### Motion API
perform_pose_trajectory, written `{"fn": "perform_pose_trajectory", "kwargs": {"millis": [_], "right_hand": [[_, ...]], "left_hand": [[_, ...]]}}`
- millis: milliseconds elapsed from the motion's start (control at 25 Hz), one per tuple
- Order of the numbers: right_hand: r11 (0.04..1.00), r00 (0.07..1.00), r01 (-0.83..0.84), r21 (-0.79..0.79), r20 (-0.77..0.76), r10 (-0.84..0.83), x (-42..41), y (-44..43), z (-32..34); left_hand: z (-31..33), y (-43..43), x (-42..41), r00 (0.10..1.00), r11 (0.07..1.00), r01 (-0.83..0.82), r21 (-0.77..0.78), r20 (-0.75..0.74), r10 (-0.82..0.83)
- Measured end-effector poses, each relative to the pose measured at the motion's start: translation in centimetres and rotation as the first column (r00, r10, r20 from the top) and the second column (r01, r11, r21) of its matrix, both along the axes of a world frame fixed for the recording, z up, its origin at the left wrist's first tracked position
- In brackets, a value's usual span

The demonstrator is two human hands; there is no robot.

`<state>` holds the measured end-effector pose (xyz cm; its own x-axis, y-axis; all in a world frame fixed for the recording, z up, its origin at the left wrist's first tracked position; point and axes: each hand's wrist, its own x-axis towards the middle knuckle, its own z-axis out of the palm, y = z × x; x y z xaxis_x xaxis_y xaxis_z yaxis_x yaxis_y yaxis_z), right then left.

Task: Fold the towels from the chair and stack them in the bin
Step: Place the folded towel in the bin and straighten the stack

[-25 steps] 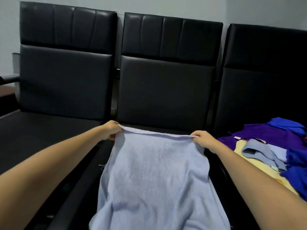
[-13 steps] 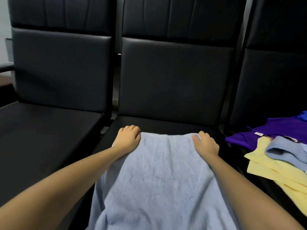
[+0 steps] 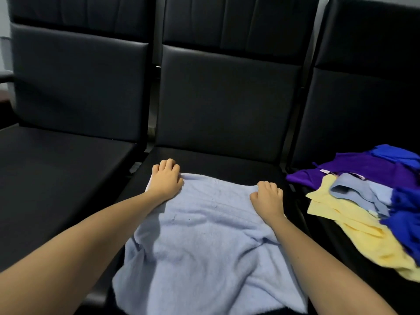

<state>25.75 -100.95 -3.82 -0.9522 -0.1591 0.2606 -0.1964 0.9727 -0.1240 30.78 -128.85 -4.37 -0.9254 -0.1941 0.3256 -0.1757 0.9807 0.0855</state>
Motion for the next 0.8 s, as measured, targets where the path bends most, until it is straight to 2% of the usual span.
{"fn": "perform_pose_trajectory", "kwargs": {"millis": [120, 280, 360, 440, 520, 600, 680, 800], "right_hand": [[0.997, 0.996, -0.042, 0.069, 0.086, 0.036, 1.4, 0.7, 0.8], [0.888, 0.946, -0.234, 0.396, 0.303, 0.114, 1.2, 1.6, 5.2], [0.87, 0.951, -0.229, 0.437, 0.292, 0.103, 0.9, 1.7, 7.8], [0.884, 0.97, -0.189, 0.428, 0.22, 0.101, 1.0, 1.5, 9.5], [0.923, 0.966, -0.134, 0.362, 0.254, 0.041, 1.2, 1.4, 10.5], [0.954, 0.932, -0.091, 0.286, 0.361, -0.019, 1.3, 1.3, 11.0], [0.966, 0.91, -0.061, 0.251, 0.412, -0.05, 1.2, 0.9, 10.9], [0.967, 0.885, 0.025, 0.254, 0.444, -0.139, 1.3, 0.3, 10.8]], "left_hand": [[0.7, 0.9, 1.8, 1.0, 0.999, 0.028, -0.025, 0.006, -0.028], [4.4, 1.7, 2.4, 0.986, 0.97, 0.106, -0.22, 0.152, -0.074], [6.7, 1.6, 2.0, 0.989, 0.986, 0.056, -0.155, 0.147, -0.033], [8.8, 1.8, 1.8, 0.981, 0.999, -0.049, -0.024, 0.186, 0.052], [10.3, 2.0, 1.5, 0.937, 0.977, -0.15, 0.151, 0.336, 0.092], [11.3, 2.2, 1.4, 0.828, 0.913, -0.275, 0.3, 0.557, 0.066], [11.6, 2.3, 1.8, 0.72, 0.879, -0.357, 0.317, 0.693, 0.043], [11.1, 2.1, 1.8, 0.705, 0.869, -0.357, 0.342, 0.709, 0.011]]}}
